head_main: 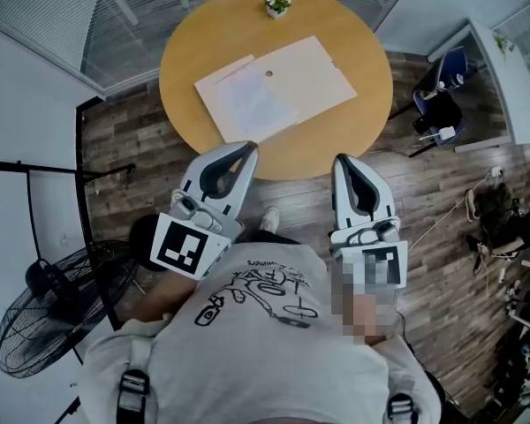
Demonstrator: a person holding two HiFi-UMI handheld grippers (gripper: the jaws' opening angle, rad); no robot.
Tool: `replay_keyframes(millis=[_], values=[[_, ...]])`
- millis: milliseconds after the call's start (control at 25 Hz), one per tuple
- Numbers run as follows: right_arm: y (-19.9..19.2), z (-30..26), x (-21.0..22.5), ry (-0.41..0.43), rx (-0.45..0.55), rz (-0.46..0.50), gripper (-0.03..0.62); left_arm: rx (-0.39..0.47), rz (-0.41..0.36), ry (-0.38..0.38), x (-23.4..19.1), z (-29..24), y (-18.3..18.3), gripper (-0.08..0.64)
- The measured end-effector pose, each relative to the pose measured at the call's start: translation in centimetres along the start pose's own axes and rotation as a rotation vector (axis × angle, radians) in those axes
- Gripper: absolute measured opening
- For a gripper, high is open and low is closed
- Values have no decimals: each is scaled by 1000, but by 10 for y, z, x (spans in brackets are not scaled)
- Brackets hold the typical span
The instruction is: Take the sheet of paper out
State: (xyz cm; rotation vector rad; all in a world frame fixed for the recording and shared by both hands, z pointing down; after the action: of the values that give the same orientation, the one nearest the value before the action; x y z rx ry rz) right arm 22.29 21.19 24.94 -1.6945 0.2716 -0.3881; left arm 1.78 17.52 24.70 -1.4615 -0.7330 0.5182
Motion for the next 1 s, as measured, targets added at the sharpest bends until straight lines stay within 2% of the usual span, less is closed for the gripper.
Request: replay_keyframes(millis=[240,520,1000], values=[[3,-1,23,-5,22,-20,8,13,-3,-2,7,-23,3,20],[1,-2,47,10,-4,0,8,13,12,-6,16,-47,2,20],[0,-8,55,35,-14,-1,8,-4,18,17,15,-52,-1,20]])
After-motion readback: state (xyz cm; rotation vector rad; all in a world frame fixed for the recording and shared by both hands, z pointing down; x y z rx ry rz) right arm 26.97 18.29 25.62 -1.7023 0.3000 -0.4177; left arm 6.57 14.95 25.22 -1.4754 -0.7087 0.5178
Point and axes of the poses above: the fingertips, and each gripper's own axes: z backward along the fingers, x to its right, y out of its top, the point moved 8 cm from there along z, backward along the fingers, and after that the axes turned 9 degrees about -z, right-handed, at the moved point
